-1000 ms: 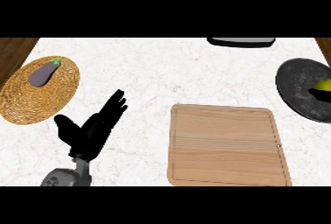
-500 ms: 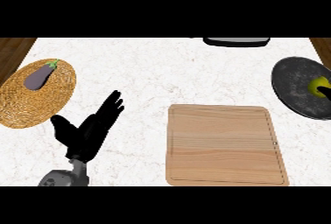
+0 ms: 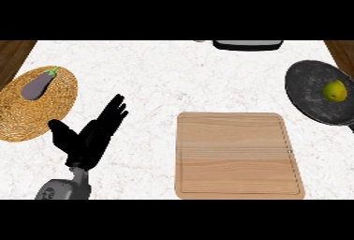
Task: Pick the pear from the cutting board and place it in the pan
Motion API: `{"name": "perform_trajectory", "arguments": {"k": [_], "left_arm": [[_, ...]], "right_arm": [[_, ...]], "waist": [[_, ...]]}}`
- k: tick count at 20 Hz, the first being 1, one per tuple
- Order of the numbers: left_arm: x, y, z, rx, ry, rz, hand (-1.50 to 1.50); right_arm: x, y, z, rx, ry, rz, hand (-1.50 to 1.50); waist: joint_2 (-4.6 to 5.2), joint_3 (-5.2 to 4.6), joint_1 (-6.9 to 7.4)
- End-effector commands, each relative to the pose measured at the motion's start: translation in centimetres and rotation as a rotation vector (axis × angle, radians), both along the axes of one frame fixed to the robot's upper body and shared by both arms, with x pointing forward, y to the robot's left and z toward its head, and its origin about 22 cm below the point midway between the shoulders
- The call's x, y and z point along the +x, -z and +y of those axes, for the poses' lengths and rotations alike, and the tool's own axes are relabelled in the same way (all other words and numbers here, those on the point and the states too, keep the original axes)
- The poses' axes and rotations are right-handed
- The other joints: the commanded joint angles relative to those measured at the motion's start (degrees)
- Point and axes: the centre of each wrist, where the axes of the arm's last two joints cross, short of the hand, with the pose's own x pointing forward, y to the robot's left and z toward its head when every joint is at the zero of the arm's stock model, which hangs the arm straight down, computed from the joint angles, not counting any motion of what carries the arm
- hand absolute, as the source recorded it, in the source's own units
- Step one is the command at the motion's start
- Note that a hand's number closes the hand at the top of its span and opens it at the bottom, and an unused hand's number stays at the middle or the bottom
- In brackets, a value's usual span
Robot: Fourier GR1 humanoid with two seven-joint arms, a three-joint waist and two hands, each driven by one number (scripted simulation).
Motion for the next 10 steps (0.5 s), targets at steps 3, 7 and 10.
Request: {"name": "perform_trajectory", "arguments": {"k": [3,7,10], "left_arm": [[0.5,0.2,0.2,-0.007,-0.005,0.011,0.0],[0.0,-0.2,-1.6,-0.003,-0.028,-0.003,0.0],[0.4,1.1,-1.9,-0.01,-0.01,0.004,0.0]], "right_arm": [[-4.9,0.3,-3.1,0.018,-0.088,-0.023,-1.5],[-5.3,0.9,-2.8,0.002,-0.107,-0.022,-1.5],[-5.5,2.3,-1.9,0.005,-0.109,-0.012,-1.5]], "waist": [[-0.17,-0.05,-0.36],[-0.44,-0.14,-0.54],[-0.34,-0.1,-0.4]]}}
